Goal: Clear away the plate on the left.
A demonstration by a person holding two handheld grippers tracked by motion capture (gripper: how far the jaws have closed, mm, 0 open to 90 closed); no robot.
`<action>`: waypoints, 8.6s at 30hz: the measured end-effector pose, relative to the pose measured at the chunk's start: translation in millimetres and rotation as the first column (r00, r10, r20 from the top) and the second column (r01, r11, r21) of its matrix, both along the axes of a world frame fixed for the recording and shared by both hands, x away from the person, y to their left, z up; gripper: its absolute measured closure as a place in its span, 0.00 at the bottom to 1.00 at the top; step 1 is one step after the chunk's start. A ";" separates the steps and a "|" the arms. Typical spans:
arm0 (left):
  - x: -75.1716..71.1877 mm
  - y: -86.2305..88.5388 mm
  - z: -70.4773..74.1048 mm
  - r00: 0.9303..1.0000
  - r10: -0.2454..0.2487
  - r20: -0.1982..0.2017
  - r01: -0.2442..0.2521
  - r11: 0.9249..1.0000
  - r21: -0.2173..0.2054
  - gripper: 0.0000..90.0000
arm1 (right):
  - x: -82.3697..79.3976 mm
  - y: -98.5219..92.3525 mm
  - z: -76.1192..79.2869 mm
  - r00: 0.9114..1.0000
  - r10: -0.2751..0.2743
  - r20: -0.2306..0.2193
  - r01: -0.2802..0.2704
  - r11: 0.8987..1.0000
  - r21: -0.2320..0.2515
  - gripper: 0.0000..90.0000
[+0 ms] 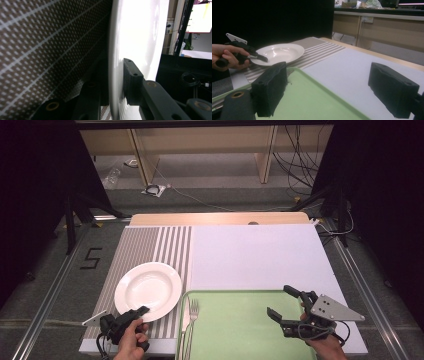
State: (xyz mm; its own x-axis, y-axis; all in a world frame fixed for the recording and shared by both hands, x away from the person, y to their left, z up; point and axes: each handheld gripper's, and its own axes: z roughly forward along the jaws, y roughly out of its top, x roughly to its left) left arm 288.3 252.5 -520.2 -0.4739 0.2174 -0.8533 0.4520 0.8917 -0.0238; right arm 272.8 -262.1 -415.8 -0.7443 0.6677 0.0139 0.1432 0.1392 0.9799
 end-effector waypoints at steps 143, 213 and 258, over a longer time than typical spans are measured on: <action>-24.0 -179.2 2.6 0.711 -0.698 0.085 0.702 0.712 -0.031 0.88 | -0.1 -1.6 0.8 1.000 -0.004 0.003 0.004 1.000 -0.001 0.18; -4.6 -102.4 108.0 0.484 -0.834 0.265 0.362 0.466 0.807 0.31 | -0.8 -7.0 0.2 1.000 -0.012 -0.011 0.013 1.000 0.028 0.18; -7.6 -89.9 98.8 0.362 -0.878 0.313 0.138 0.382 0.914 0.24 | -1.2 -7.1 1.1 1.000 -0.012 -0.008 0.012 1.000 0.024 0.18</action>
State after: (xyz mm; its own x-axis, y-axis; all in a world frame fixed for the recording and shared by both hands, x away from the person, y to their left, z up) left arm 280.7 162.6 -421.4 0.6453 0.7445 -0.1711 0.3087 -0.0493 0.9499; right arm 271.6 -269.2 -414.7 -0.7357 0.6763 0.0359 0.1529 0.1142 0.9816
